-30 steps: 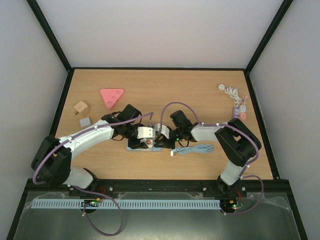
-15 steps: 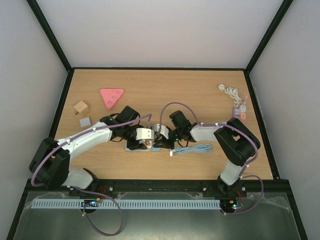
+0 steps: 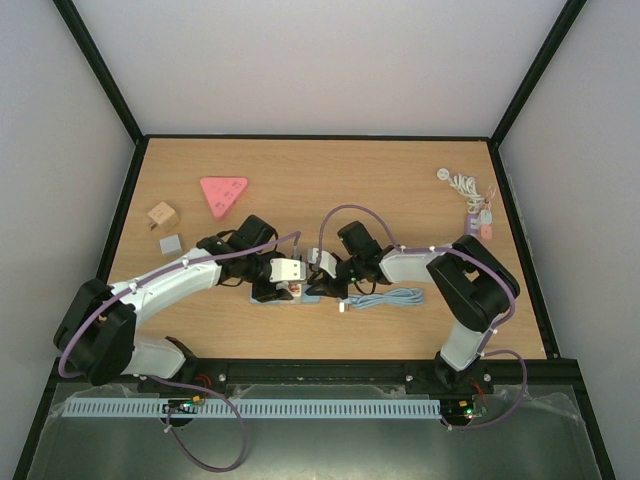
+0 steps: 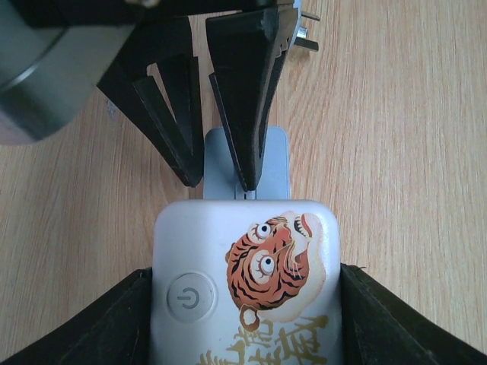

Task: Pull the plug off the socket

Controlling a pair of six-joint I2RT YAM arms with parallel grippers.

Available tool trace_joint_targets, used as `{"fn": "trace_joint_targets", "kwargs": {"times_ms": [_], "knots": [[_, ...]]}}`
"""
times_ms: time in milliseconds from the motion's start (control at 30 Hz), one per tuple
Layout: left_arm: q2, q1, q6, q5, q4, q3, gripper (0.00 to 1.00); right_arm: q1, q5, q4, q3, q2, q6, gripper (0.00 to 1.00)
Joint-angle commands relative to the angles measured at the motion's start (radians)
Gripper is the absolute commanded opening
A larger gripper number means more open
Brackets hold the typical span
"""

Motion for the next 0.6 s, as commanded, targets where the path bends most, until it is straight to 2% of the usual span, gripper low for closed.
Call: {"fn": "trace_joint_targets", "kwargs": {"times_ms": [0, 100, 333, 567], "knots": [[-0.043, 0.006, 0.038, 0.056, 0.032, 0.003, 0.32, 0.005, 0.107, -0.096, -0.023, 0.045, -0.005, 0.27], [-0.038, 0.013, 0.055, 0.048, 0.02, 0.016, 0.32, 0.005, 0.103, -0.091, -0.021, 0.03, 0.005, 0.27], [-0.033, 0.018, 0.024, 0.1, -0.029, 0.177, 0.33, 0.006, 0.113, -0.098, -0.016, 0.038, 0.008, 0.27], [-0.03, 0.026, 0.073, 0.068, -0.004, 0.066, 0.32, 0.005, 0.118, -0.079, -0.022, 0.009, 0.032, 0.27]]}}
